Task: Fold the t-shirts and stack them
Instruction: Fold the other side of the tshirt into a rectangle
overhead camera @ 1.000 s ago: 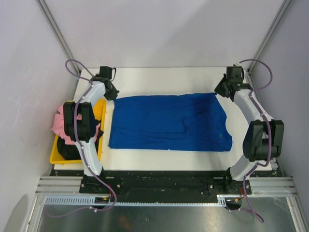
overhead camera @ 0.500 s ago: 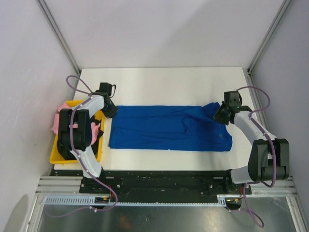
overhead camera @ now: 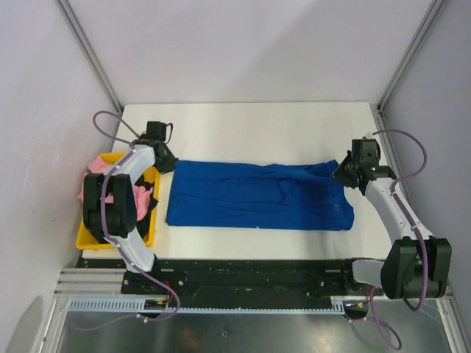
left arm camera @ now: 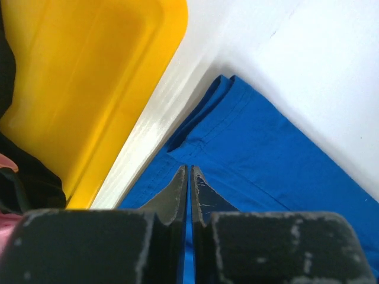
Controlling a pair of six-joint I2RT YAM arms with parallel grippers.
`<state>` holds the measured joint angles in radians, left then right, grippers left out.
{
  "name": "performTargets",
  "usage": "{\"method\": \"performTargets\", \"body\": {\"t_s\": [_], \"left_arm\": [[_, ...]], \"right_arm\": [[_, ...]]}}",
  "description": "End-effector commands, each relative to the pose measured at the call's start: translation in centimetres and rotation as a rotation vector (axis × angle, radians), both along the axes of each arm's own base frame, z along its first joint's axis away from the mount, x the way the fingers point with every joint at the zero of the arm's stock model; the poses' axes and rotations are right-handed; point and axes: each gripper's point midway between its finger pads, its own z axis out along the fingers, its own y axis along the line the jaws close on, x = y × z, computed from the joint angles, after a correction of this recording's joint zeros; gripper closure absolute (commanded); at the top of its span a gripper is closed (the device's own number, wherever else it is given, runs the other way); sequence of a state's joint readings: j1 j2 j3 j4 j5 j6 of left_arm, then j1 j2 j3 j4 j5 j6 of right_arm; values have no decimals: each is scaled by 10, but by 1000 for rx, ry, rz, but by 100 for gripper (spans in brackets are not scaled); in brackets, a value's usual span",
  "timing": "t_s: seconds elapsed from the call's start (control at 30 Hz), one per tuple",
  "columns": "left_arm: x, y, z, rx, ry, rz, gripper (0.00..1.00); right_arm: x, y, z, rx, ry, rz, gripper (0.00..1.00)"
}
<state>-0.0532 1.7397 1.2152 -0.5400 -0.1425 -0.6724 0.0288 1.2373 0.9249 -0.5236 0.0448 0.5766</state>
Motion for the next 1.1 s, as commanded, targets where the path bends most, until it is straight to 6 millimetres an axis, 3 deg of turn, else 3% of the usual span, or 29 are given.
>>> {"method": "performTargets", "body": {"t_s": [0.0, 0.27, 0.73, 1.07], "left_arm": [[1, -3, -6, -25, -7, -16, 89], [4, -1, -26, -15, 28, -11, 74], [13, 4, -33, 8, 37, 9, 72], [13, 10, -32, 21, 33, 25, 64]], "right_arm": [[-1, 3, -3, 9, 22, -1, 100], [6, 12, -11, 21, 32, 18, 100], [13, 15, -17, 28, 31, 31, 100], [18, 14, -20, 35, 31, 30, 100]]}}
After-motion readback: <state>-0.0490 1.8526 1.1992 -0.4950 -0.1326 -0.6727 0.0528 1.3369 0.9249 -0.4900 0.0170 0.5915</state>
